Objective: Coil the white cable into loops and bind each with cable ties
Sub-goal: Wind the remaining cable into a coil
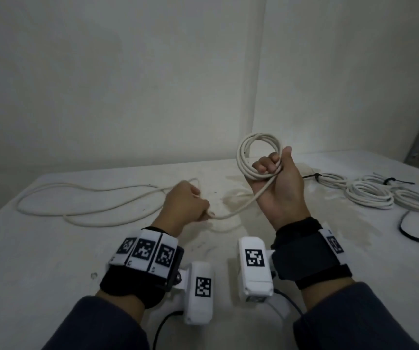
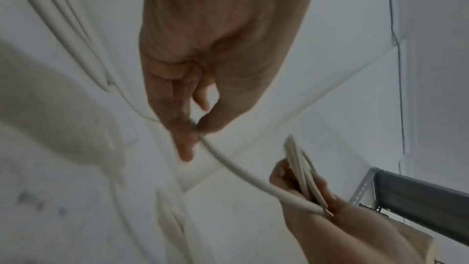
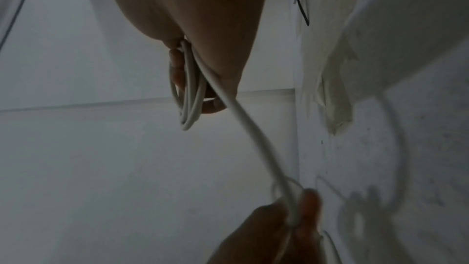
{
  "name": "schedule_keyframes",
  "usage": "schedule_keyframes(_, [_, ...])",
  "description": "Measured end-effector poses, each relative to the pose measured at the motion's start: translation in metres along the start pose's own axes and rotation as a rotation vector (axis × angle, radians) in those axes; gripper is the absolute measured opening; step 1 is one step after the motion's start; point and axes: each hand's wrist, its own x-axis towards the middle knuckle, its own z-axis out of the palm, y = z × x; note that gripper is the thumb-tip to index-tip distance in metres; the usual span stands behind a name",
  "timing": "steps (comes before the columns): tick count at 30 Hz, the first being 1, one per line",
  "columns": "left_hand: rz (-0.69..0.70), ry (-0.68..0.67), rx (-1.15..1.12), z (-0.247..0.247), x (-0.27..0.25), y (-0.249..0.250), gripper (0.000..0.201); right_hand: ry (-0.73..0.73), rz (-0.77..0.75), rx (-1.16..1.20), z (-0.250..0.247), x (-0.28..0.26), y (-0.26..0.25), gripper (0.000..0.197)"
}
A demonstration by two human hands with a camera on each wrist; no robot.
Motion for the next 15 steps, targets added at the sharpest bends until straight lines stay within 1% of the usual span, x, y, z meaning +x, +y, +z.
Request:
schedule_keyframes(1, [0.055,0.125,-0.125,-0.004,0.004,0.000,0.021,0.001,0.013,-0.023,-0.002,0.001,0.000,0.046])
schedule_keyframes(2, [0.106,0.219,-0.254,-0.009,0.006,0.002,0.021,0.000,0.027,-0.053,-0.004,0.000,0.001,0.045])
schedule_keyframes(3, [0.152,0.277,-0.381,-0.014,0.007,0.003,0.023,-0.003,0.045,-0.084,-0.005,0.000,0.003,0.044])
schedule_keyframes(5, [0.215,0.323,-0.571,-0.024,0.008,0.009,0.028,-0.022,0.110,-0.127,-0.006,-0.001,0.007,0.043])
schedule_keyframes(6, [0.239,0.330,-0.614,-0.028,0.007,0.012,0.029,-0.045,0.154,-0.147,-0.006,-0.002,0.009,0.042])
schedule_keyframes(8, [0.264,0.327,-0.635,-0.031,0.006,0.015,0.029,-0.109,0.245,-0.192,-0.005,-0.005,0.013,0.042])
schedule_keyframes(10, [0.279,0.311,-0.659,-0.034,0.006,0.015,0.032,-0.162,0.317,-0.256,-0.002,-0.007,0.019,0.042])
schedule_keyframes(12, [0.298,0.285,-0.687,-0.035,0.006,0.016,0.034,-0.177,0.340,-0.329,0.000,-0.010,0.023,0.042])
schedule_keyframes(15, [0.356,0.245,-0.680,-0.034,0.001,0.022,0.032,-0.187,0.356,-0.397,0.001,-0.013,0.028,0.042])
